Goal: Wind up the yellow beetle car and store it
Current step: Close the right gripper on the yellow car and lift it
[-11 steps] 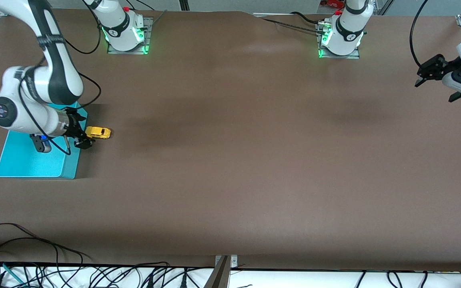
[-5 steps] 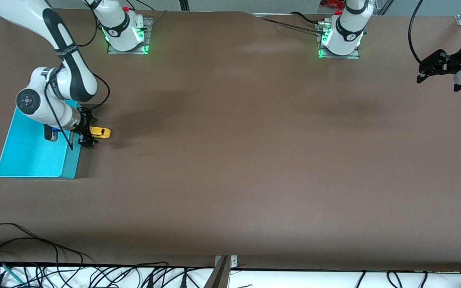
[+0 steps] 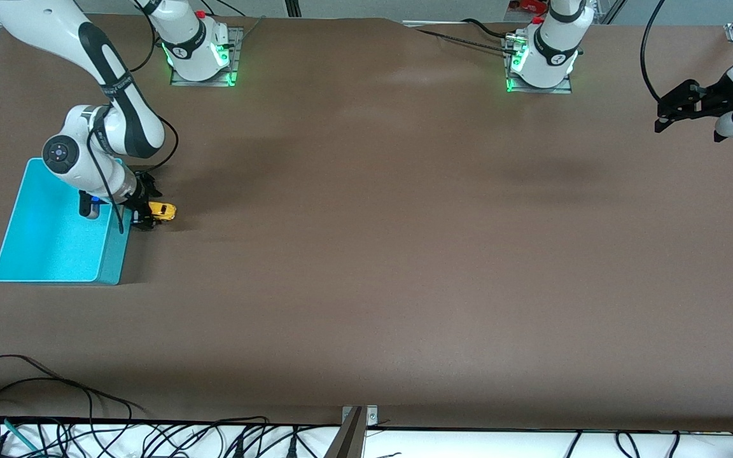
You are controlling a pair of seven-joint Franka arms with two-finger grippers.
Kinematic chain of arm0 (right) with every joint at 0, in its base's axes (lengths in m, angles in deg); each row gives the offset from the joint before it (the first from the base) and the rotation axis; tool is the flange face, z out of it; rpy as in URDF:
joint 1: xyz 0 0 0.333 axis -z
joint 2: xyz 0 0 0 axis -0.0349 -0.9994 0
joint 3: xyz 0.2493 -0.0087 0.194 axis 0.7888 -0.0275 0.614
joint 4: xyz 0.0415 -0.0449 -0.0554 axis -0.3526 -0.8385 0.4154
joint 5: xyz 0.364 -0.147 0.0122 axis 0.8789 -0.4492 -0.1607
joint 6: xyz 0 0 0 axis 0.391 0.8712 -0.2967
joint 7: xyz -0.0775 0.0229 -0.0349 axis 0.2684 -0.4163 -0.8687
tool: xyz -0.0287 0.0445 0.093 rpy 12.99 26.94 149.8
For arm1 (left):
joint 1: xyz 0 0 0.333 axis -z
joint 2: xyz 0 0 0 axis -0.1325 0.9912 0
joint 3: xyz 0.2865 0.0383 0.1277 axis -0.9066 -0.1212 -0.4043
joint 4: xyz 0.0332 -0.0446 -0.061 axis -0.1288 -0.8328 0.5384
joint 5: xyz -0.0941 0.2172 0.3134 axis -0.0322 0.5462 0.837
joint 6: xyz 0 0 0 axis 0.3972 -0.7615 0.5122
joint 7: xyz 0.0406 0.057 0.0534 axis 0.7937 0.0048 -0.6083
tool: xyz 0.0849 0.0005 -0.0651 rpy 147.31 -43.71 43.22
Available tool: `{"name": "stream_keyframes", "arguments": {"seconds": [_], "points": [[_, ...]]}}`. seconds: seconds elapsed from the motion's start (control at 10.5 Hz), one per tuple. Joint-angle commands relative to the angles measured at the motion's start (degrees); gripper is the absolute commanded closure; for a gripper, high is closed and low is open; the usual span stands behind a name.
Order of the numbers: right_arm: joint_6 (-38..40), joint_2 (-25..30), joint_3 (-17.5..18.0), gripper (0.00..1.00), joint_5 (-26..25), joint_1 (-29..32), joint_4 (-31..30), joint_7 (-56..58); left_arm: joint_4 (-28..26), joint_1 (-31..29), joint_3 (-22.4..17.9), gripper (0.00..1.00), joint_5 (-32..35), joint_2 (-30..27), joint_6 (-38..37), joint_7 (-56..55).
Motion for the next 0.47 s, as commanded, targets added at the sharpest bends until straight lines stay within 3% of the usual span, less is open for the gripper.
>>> {"name": "stream_keyframes", "arguments": {"seconds": [0.0, 0.38], "points": [[-1.2, -0.2, -0.2, 0.92, 0.0, -0.3, -0.3, -1.1, 2.2, 0.6, 1.3, 0.00, 0.6, 1.3, -1.2, -1.1], [7.6, 5.6, 0.1, 0.94, -0.2, -1.5, 2.2, -1.8, 2.3, 0.5, 1.3, 0.00, 0.6, 1.4, -1.3, -1.1]]}}
